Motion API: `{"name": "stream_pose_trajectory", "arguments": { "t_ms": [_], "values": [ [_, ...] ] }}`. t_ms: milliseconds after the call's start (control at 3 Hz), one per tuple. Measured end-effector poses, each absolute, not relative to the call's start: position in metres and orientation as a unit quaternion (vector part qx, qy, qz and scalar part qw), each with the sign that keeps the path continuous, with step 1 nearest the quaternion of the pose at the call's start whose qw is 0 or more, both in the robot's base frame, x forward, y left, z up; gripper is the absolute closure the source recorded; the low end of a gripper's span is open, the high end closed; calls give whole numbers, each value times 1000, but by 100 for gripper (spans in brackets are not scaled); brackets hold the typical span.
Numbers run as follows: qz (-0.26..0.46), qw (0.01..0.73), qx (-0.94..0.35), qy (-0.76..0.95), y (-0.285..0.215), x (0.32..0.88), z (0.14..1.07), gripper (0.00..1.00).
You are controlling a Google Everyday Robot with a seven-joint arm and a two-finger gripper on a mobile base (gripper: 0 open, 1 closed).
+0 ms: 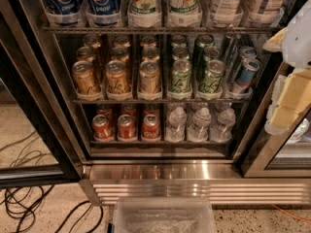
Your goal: Pick 7up can from top shelf of fridge
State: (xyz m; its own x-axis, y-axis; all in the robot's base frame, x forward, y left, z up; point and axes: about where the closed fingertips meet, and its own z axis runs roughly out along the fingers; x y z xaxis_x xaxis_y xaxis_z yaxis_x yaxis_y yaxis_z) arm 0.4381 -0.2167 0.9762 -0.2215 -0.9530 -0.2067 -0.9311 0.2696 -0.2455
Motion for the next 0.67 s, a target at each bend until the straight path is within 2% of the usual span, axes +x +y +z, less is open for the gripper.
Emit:
{"name": "stream_pose_trajectory", "arguments": {
  "t_ms": [667],
  "values": [
    [-27,166,-605,779,-207,431,968,0]
  ]
}}
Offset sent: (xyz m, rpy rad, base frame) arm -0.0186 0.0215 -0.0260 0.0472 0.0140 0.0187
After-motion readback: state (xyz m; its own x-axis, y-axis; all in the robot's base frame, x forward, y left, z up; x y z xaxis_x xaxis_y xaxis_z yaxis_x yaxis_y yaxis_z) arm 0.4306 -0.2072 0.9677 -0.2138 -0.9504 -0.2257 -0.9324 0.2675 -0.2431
